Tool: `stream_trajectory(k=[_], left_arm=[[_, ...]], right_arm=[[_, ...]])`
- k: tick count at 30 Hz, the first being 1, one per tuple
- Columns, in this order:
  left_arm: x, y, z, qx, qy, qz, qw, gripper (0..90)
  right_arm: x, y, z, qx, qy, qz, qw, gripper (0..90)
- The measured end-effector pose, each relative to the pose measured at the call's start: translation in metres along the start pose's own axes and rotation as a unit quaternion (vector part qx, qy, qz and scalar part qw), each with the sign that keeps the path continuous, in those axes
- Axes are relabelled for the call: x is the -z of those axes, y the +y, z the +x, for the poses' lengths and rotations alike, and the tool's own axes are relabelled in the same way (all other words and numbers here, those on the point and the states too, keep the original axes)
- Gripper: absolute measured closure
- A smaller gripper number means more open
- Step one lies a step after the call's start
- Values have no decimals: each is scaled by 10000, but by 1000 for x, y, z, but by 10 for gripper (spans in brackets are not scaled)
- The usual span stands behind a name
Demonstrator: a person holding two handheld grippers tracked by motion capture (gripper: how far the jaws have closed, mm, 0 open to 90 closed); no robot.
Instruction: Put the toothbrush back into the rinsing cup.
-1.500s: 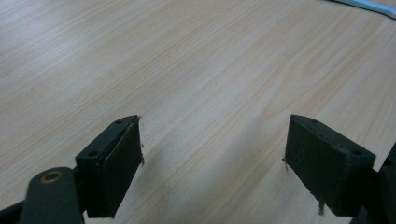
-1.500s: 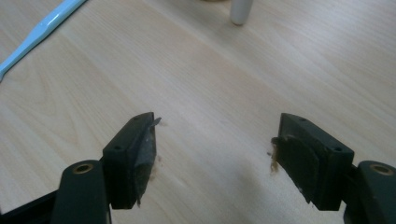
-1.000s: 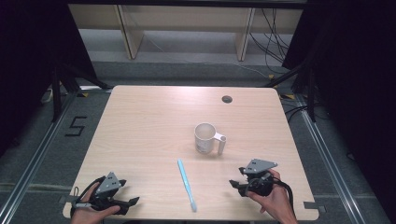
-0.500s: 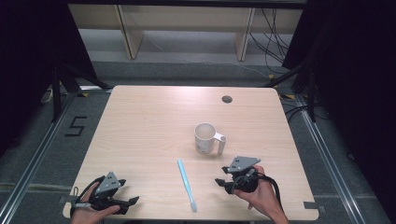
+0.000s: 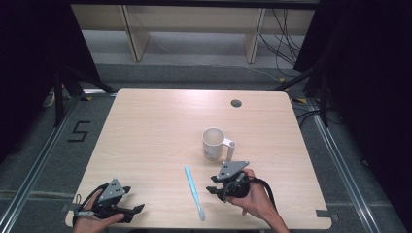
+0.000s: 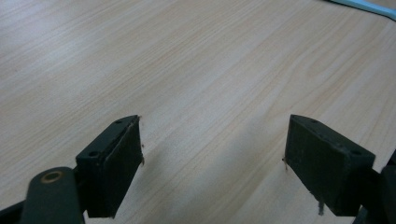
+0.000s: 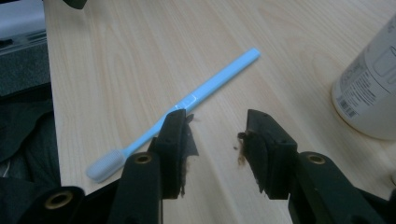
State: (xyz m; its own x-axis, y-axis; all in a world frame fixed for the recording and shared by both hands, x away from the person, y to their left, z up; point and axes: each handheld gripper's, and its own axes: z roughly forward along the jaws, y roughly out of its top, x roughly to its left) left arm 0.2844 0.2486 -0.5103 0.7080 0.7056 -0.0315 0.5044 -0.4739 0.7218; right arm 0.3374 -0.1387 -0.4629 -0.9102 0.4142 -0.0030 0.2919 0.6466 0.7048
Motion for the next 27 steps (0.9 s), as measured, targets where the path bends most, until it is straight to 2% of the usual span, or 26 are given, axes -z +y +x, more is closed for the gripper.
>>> stream_trajectory(k=[2,3,5,7,9,10,11,17,18,19,20,22,27], left_arm=[[0,0,0,9,6,-12,10000,183],[-1,0,-1,107,-20,-86,9999,183],[-1,0,-1,69,-30,-79,9999,183],[-2,0,-2,86,-39,-88,9999,183],[-2,0,-2,107,-46,-118,9999,183],[-1,0,-1,57,-44,-70,10000,183],[-2,0,-2,109,-51,-115,9999,183],[-2,0,-2,98,-52,-117,9999,183],[-2,0,-2,98,-53,-119,9999,183],[-2,0,-2,109,-53,-122,9999,183],[-2,0,-2,109,-53,-122,9999,183],[-2,0,-1,50,-28,-68,10000,183],[-2,1,-2,56,-39,-74,9999,183]], right_arm=[[-2,2,0,65,36,15,10000,611],[-8,4,3,141,88,-2,9999,642],[-9,6,4,110,111,51,9999,651],[-16,10,7,170,224,115,9995,690],[-18,11,7,253,242,88,9993,707],[-23,14,7,307,283,121,9991,734],[-24,15,7,321,301,128,9989,746],[-30,17,4,294,370,91,9988,809],[-31,18,2,390,331,66,9987,811],[-31,17,3,299,383,113,9988,814],[-31,17,4,243,333,135,9991,820],[-33,18,3,326,381,113,9987,838],[-37,20,4,335,398,121,9986,863]])
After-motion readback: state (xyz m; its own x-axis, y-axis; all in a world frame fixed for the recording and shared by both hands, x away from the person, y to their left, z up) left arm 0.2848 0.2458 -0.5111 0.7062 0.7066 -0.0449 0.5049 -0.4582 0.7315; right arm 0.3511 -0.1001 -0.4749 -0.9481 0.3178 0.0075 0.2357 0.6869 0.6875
